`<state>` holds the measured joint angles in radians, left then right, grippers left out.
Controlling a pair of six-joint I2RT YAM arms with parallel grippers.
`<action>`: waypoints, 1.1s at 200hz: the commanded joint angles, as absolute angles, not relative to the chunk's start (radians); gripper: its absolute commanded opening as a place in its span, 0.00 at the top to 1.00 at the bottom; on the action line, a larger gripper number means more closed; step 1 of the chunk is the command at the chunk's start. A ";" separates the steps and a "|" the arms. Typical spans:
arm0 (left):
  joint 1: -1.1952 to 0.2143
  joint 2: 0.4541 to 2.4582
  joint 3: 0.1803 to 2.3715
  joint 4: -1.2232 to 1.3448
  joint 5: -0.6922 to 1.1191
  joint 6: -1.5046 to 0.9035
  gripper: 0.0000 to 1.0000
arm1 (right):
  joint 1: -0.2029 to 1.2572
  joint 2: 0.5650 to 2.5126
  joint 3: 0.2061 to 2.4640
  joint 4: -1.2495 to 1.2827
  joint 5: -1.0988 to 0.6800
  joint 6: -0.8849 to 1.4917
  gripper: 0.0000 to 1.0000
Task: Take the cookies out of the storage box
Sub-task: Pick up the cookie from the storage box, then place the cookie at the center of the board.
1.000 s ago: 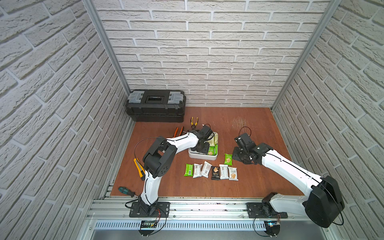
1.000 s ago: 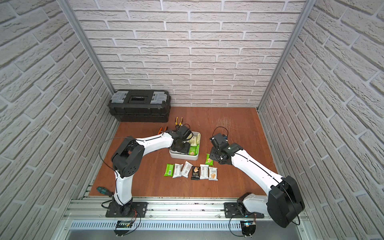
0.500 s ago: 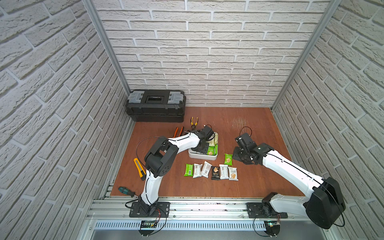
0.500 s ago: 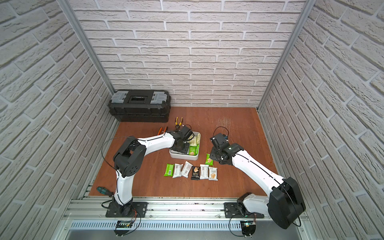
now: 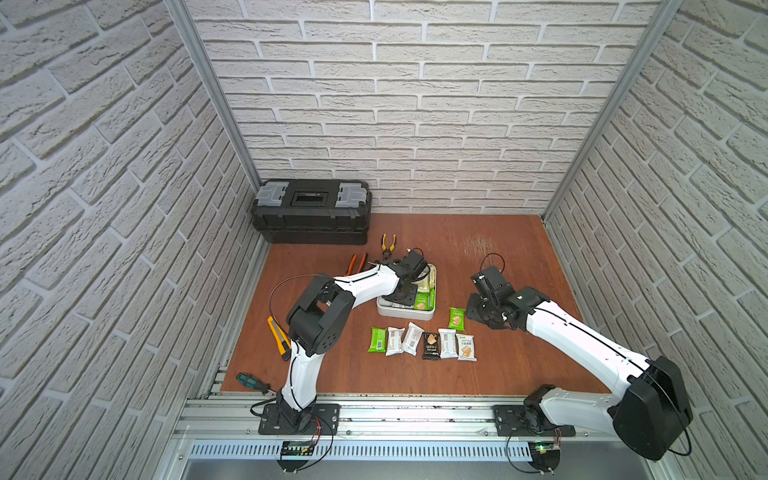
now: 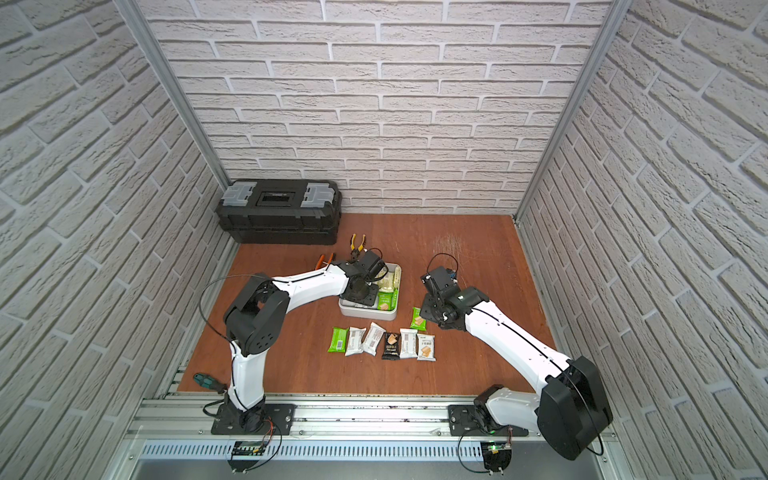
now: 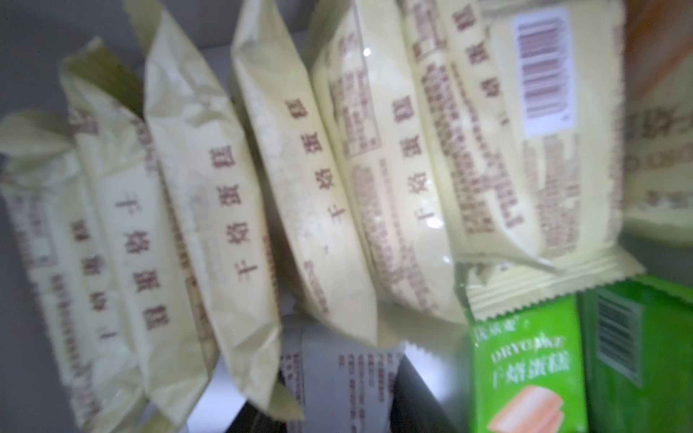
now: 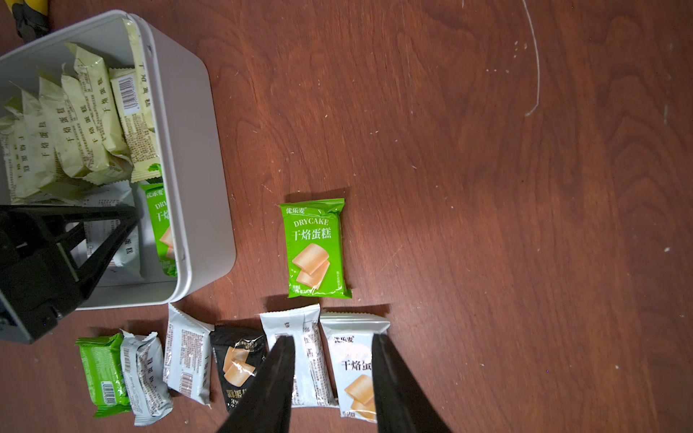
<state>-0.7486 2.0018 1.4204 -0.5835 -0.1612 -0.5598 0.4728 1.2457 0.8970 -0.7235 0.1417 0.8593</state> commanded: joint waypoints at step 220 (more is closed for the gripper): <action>-0.707 1.319 1.017 -0.842 -0.282 -0.738 0.59 | 0.466 1.299 0.934 -0.667 0.089 0.832 0.61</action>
<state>-0.7223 1.3930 1.0962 -0.7918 -0.2607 -0.6708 0.4713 1.2781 0.9001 -0.6971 0.1074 0.8490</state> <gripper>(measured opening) 0.420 0.388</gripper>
